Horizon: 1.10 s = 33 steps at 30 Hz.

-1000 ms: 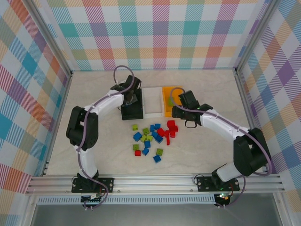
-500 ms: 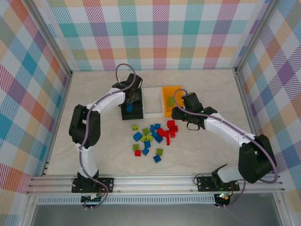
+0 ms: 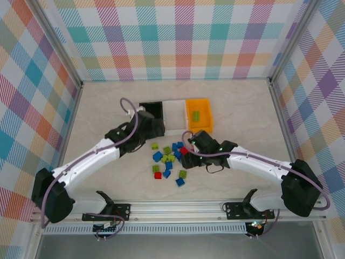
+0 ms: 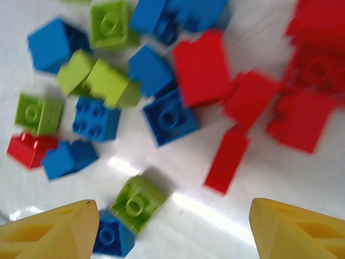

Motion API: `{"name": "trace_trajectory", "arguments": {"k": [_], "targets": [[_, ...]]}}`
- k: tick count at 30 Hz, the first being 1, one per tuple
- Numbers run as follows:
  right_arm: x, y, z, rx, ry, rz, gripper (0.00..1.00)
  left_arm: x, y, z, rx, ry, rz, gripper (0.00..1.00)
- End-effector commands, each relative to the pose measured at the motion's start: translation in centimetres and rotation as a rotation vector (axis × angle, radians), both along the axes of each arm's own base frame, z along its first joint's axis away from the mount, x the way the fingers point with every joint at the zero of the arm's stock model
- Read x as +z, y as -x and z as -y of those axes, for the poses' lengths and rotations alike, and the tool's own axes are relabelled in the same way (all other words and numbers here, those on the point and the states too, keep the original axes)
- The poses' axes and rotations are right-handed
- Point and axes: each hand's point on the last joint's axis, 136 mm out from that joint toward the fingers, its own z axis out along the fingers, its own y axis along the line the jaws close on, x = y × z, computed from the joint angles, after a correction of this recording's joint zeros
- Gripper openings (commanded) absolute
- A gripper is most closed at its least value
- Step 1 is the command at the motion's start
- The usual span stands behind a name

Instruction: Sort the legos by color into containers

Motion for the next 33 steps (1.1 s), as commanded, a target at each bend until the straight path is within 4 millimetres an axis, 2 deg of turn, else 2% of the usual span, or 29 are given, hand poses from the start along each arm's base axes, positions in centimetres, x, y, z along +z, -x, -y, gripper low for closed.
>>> {"name": "trace_trajectory", "arguments": {"k": [1,5,10,17,22,30,33], "targets": [[-1.5,2.2,-1.0,0.031,0.018,-0.059,0.74,-1.7,2.4,-1.1,0.025,0.03,-0.023,1.0],[-2.9,2.6,-2.1,0.023,0.058,-0.074,0.72,-2.3,4.3,-3.2,0.052,0.015,-0.03,1.0],[-4.7,2.7,-2.9,0.004,0.115,-0.079,0.71,-2.1,5.4,-4.6,0.067,0.007,-0.012,1.0],[-4.8,1.8,-3.5,-0.026,0.143,-0.049,0.71,-1.9,5.6,-5.1,0.073,-0.004,-0.004,1.0],[-5.2,2.1,-3.9,-0.004,0.163,-0.061,0.7,-2.2,5.7,-5.4,0.08,-0.017,-0.005,1.0],[-7.6,2.0,-2.2,-0.018,0.292,-0.068,0.67,-2.7,5.8,-5.5,0.083,-0.026,-0.009,1.0],[-8.0,1.8,-2.1,-0.016,0.307,-0.063,0.61,-2.6,5.7,-5.4,0.081,-0.025,-0.012,1.0]]}}
